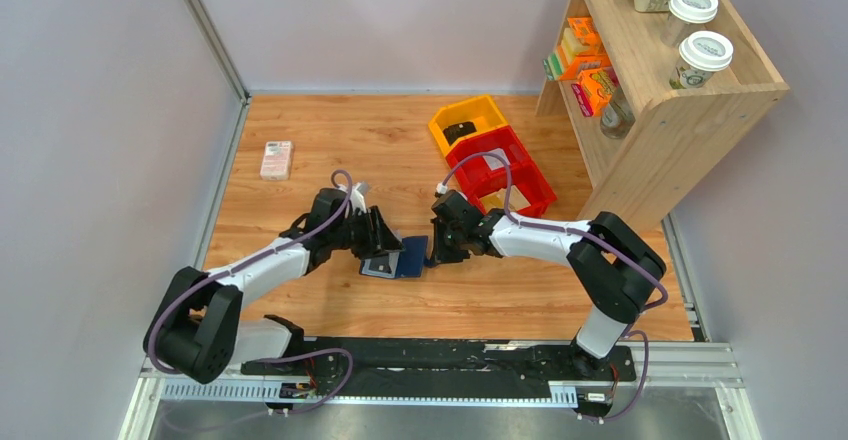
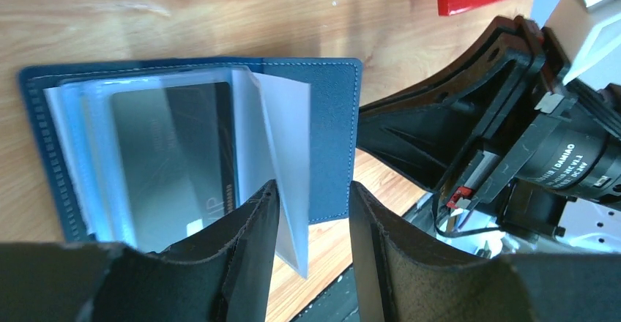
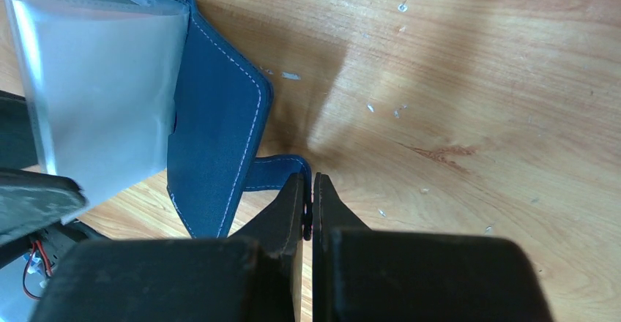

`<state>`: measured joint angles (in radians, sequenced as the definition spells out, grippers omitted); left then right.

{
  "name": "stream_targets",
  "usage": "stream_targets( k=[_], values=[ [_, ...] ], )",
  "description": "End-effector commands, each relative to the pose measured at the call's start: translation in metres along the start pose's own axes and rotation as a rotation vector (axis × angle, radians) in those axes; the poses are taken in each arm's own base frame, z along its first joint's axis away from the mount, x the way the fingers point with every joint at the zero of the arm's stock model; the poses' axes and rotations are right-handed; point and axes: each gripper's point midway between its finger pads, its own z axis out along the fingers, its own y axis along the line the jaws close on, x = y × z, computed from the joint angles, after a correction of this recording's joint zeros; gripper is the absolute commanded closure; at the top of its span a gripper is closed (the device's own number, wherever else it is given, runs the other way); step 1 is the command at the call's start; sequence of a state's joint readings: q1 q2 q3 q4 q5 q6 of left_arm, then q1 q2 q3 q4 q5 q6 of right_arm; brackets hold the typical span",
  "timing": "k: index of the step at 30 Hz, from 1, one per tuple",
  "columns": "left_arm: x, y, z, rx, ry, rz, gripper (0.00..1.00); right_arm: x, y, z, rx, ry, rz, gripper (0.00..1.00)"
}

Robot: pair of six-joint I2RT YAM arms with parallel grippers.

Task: Take the credit cards out of the card holder
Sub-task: Open the card holder at the center of the board.

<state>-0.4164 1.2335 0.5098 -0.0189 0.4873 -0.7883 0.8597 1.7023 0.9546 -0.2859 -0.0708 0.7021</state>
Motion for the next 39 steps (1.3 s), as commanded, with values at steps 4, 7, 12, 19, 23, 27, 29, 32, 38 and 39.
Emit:
stream_targets(
  k=[4,7,12,19,23,27,29,32,38,39],
  values=[
    [0.002,-0.032,0.025,0.127,0.05,0.084,0.52,-0.027,0.015,-0.011,-0.035,-0.089,-0.025,0.95],
    [0.006,-0.034,0.034,0.126,0.073,0.111,0.52,-0.033,0.013,-0.021,-0.016,-0.119,-0.022,0.8],
    [0.016,-0.02,0.051,0.08,0.126,0.134,0.52,-0.052,0.009,-0.047,0.041,-0.201,-0.028,0.64],
    [0.032,-0.011,0.066,0.067,0.193,0.132,0.52,-0.081,0.023,-0.074,-0.028,-0.284,0.0,0.62],
    [0.032,-0.009,0.066,0.06,0.192,0.14,0.52,-0.083,0.038,-0.064,-0.135,-0.247,0.032,0.77],
    [0.031,-0.01,0.063,0.056,0.184,0.155,0.52,-0.081,0.048,-0.043,-0.192,-0.205,0.039,0.87],
    [0.031,-0.01,0.062,0.057,0.184,0.156,0.52,-0.077,0.053,-0.032,-0.225,-0.176,0.043,0.89],
    [0.031,-0.01,0.061,0.059,0.179,0.16,0.53,-0.071,0.046,-0.013,-0.215,-0.15,0.06,0.91],
    [0.021,-0.01,0.047,0.021,0.107,0.187,0.53,-0.054,0.013,0.018,-0.127,-0.101,0.098,0.93],
    [0.015,-0.014,0.041,0.023,0.074,0.203,0.53,-0.051,0.008,0.021,-0.116,-0.092,0.096,0.93]
  ],
)
